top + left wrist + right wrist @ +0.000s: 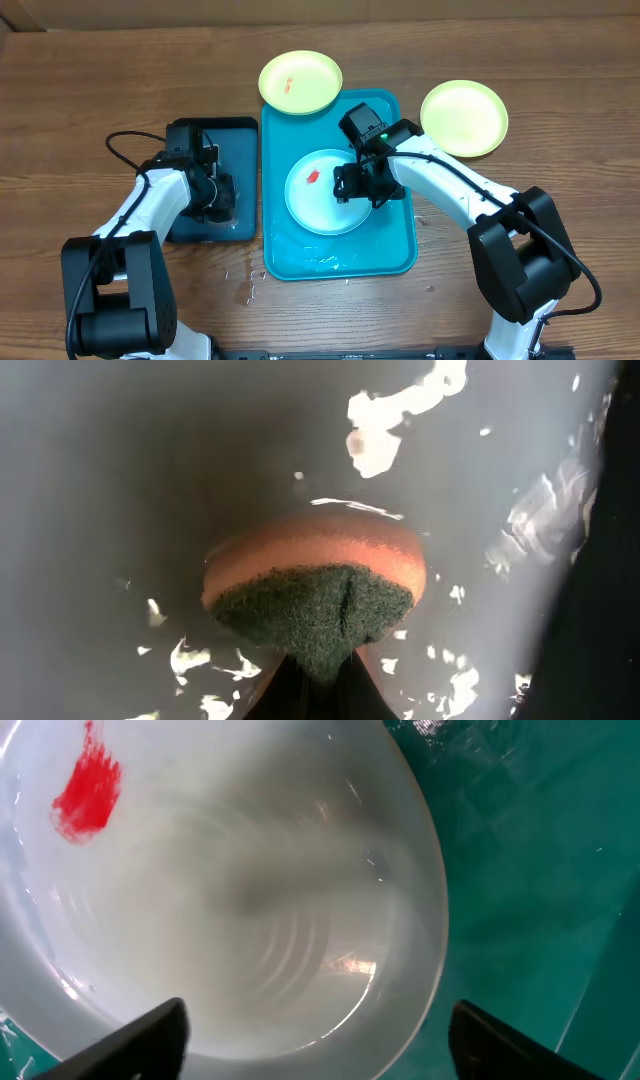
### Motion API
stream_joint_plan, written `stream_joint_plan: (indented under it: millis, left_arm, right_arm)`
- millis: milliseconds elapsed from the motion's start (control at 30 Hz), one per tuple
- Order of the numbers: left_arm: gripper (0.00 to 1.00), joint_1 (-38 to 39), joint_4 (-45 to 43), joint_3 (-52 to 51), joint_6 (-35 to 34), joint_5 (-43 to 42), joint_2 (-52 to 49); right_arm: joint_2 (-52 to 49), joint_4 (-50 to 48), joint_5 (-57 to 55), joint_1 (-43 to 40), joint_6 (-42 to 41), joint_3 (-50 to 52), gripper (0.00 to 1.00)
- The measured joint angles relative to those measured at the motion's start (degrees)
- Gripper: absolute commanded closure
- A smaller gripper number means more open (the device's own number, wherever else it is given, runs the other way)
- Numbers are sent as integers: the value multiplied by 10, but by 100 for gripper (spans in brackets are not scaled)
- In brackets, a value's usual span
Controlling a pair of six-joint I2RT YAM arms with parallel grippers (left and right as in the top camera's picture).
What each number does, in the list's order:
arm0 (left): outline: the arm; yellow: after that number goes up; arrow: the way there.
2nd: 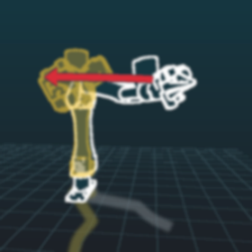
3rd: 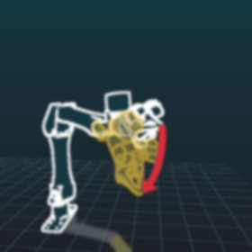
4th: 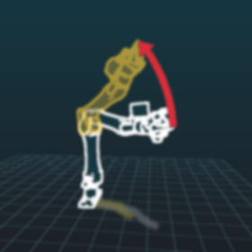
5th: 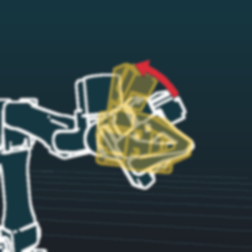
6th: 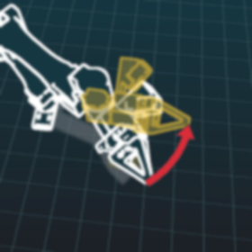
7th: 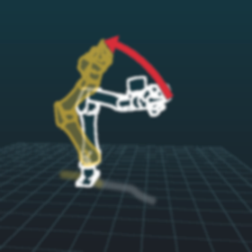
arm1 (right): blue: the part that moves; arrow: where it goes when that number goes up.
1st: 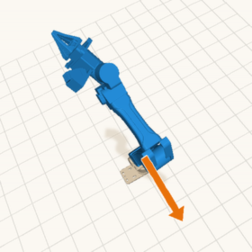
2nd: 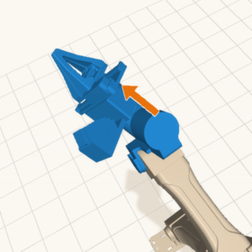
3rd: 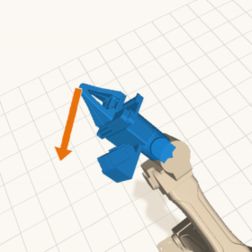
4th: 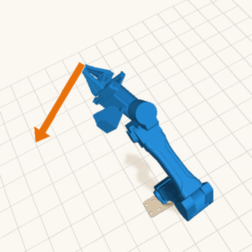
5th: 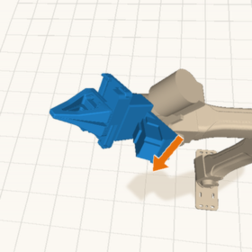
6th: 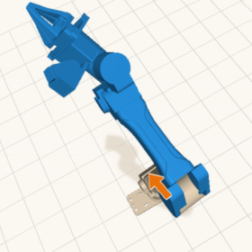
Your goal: Clean dirty plates on tray and stack at the side
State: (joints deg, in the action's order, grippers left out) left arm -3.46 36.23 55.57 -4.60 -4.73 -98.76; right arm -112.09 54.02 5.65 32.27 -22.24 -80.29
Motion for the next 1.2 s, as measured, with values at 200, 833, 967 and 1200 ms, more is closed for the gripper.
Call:
stream_joint_plan:
  millis: [200,833,967,1200]
  left_arm:
    - [48,0,31,24,-3,3,19]
    - [69,0,73,36,-10,3,38]
    - [69,0,63,27,-10,3,38]
    - [73,0,22,-12,-12,3,38]
  right_arm:
    - [0,0,-6,0,-2,0,23]
    - [0,0,-6,0,-2,0,14]
    - [0,0,-6,0,-2,0,14]
    - [0,0,-6,0,-2,0,14]
